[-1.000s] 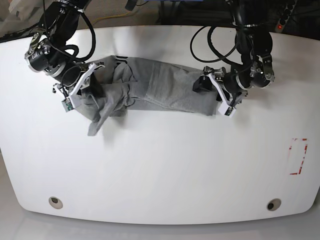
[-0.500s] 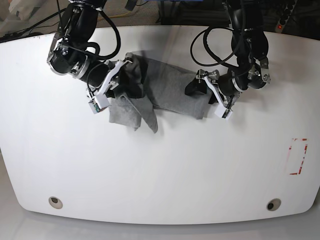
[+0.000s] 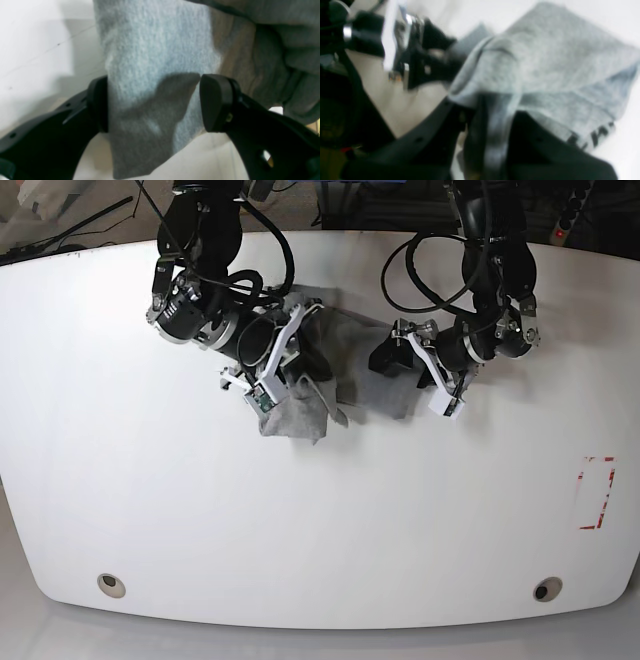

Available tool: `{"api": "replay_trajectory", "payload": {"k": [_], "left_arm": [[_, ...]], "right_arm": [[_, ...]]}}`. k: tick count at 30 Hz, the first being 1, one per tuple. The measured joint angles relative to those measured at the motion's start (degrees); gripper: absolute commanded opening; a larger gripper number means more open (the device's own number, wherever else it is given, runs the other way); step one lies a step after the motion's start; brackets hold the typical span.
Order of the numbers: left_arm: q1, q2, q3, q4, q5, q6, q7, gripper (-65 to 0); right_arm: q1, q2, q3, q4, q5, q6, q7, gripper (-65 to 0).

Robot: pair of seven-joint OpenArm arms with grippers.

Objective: Fold the T-shirt properly
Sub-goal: 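Fold the strip ends inward with both grippers toward each other, then press the bundle with the right gripper and withdraw the left gripper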

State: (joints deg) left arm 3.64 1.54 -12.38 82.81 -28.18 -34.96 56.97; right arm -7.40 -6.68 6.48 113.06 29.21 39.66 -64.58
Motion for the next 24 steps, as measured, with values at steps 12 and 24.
{"api": "replay_trajectory", "payload": {"k": [12, 24], "left_arm": [[0.0, 0.4, 0.0, 0.0, 0.0, -0.1, 0.0, -17.4], [1.0, -3.0, -7.3, 4.2, -10.5, 0.8, 7.5, -17.4]], "right_arm": [[6.3, -0.3, -8.3, -8.0, -3.8, -2.3, 1.4, -27.6], [7.3, 4.0, -14.1, -4.2, -3.6, -3.9, 2.4, -27.4]]}}
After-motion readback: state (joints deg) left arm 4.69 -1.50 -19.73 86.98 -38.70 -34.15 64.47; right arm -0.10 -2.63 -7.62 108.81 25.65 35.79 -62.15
